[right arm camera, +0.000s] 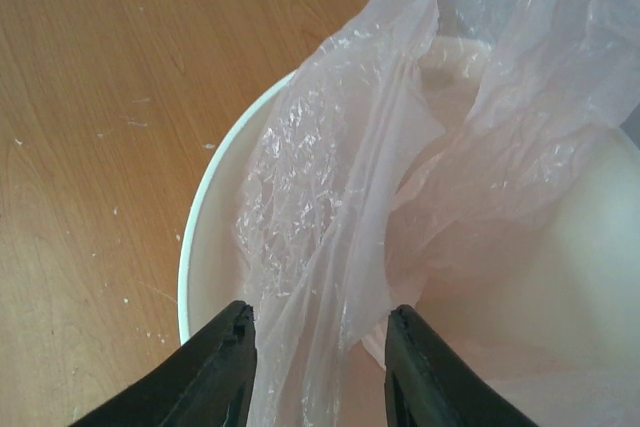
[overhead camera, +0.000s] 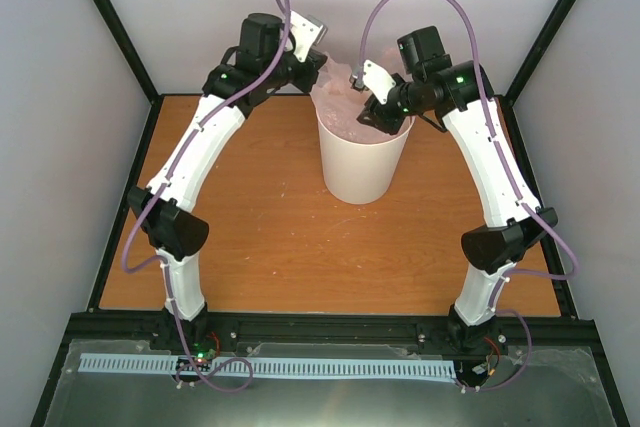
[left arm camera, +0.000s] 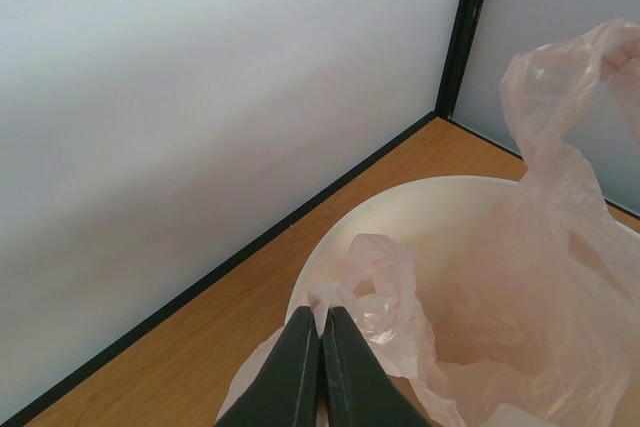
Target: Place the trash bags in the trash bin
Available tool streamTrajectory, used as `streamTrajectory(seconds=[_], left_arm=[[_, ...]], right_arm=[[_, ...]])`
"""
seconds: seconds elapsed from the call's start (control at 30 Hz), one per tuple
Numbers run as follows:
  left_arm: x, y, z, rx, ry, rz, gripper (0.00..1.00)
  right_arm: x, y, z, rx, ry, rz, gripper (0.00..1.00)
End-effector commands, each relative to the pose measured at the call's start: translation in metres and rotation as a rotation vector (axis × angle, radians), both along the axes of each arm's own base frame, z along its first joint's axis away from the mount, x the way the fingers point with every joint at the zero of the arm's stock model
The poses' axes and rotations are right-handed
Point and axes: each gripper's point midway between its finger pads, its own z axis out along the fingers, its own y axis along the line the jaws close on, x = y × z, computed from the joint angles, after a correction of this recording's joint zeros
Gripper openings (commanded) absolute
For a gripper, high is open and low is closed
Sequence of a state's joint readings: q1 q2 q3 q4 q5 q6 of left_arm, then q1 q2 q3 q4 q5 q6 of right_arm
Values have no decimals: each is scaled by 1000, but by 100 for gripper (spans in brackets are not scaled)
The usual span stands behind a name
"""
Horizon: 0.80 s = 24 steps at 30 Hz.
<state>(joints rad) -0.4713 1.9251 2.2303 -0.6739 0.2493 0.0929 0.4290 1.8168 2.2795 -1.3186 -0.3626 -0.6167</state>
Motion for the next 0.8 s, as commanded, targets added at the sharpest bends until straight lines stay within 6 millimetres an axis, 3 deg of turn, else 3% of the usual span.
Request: streamTrajectory(seconds=[0.0, 0.13, 0.37, 0.5, 0.77], left_arm=[[-19, 6, 44, -36, -85, -34, 1], [-25, 7, 53, -51, -88, -42, 1], [-31, 16, 57, -76, -64, 4, 1], [-32, 19, 48, -69, -42, 21, 1], [-25, 33, 29, -6, -21, 98, 1]], right_arm=[[-1, -3, -4, -31, -4, -9, 39], [0, -3, -10, -43, 6, -7, 36], [-20, -3, -6, -34, 24, 55, 15], [-35, -7, -16, -45, 52, 80, 3], [-54, -11, -13, -29, 48, 108, 3]])
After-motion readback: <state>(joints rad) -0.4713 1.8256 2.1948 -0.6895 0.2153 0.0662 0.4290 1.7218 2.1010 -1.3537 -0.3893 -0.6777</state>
